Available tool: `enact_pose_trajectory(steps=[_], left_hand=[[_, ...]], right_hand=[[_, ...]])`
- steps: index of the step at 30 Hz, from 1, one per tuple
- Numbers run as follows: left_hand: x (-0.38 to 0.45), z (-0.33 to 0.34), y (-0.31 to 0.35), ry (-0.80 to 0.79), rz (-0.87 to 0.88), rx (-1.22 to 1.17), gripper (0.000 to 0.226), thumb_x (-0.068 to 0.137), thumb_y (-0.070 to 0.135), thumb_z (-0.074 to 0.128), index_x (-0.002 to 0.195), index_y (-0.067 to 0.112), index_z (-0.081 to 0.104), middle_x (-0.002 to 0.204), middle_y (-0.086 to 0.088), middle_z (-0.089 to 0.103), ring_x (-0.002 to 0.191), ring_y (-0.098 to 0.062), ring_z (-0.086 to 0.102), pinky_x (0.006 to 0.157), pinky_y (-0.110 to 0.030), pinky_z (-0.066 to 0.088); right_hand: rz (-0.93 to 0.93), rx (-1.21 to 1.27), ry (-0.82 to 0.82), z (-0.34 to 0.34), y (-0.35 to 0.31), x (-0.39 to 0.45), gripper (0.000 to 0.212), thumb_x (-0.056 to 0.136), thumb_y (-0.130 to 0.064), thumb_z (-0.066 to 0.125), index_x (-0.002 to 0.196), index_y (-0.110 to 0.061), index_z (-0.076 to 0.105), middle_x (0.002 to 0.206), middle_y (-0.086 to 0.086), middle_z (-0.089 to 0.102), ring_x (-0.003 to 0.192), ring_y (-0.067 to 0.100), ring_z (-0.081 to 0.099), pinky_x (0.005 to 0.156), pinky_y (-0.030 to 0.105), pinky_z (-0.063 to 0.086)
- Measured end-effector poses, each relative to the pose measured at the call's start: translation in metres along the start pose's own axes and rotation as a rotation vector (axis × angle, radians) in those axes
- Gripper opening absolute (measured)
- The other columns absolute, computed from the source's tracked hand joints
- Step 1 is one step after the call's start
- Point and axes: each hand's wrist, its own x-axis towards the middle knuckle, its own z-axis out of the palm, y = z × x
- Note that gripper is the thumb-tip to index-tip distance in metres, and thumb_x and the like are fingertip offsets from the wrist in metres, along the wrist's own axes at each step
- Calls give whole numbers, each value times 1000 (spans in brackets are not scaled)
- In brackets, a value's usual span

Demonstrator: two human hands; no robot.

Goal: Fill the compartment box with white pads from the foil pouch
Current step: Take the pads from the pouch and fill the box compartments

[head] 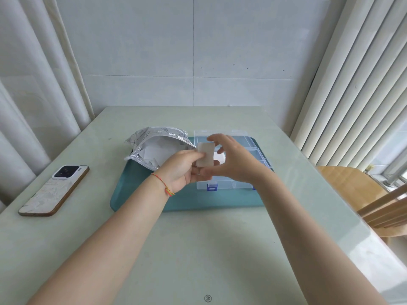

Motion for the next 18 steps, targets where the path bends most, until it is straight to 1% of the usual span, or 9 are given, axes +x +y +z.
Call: enact_pose_trajectory(steps=[2,3,5,8,10,11,13,16,18], left_hand=[[1,0,-1,-17,-13,-11,24,103,11,40,109,5,62,89,-14,74,64,-23,69,63,-34,59],[1,0,-1,-25,-22,-22,24,103,12,40,107,7,63,90,-13,74,64,-23,69,66,-35,59],[1,1,-1,-43,-38,-59,25,103,14,39,109,8,62,91,-12,73,66,-22,68,70,-37,59],[1,4,-2,-58,-40,-84,25,103,14,37,111,9,61,92,-13,72,66,-23,68,66,-35,59],[2,7,-2,-30,-30,-97,27,102,13,36,110,10,62,87,-11,71,66,-22,68,63,-33,58],[2,8,-2,-10,-22,-107,26,102,13,37,110,9,61,83,-10,70,66,-21,68,60,-32,57],[5,11,-1,12,-10,-120,26,102,15,35,109,8,59,77,-7,68,64,-20,66,55,-28,54],[7,16,0,8,-9,-131,29,102,18,32,105,7,59,71,-5,66,59,-17,62,51,-25,50],[7,19,1,-13,-16,-134,30,102,20,32,106,8,60,71,-5,65,57,-16,60,49,-24,48]], right_hand=[[-47,-98,14,6,4,2,82,69,-32,87,138,-20,44,130,-2,47,115,18,46,96,26,41],[-61,-130,37,8,5,3,78,70,-33,86,135,-19,46,128,-2,48,116,20,46,99,36,42],[-66,-186,80,9,6,3,67,73,-37,82,128,-19,50,122,-1,51,113,22,48,98,45,42],[-59,-201,82,8,4,3,71,71,-43,82,129,-21,49,119,-2,50,112,21,48,98,42,42],[-2,-95,68,5,3,1,76,70,-46,83,133,-23,46,118,-5,48,109,16,49,94,32,42],[49,-9,73,3,3,1,72,73,-47,80,132,-23,46,116,-7,49,106,13,51,88,28,43],[170,208,100,-2,5,0,47,85,-46,70,122,-20,55,111,-5,60,102,15,61,79,28,49],[263,591,130,-11,11,0,19,94,-24,61,108,-11,62,97,2,69,94,24,69,74,32,51],[242,694,137,-16,14,-2,11,94,-15,61,103,-11,63,90,2,68,83,20,67,71,29,49]])
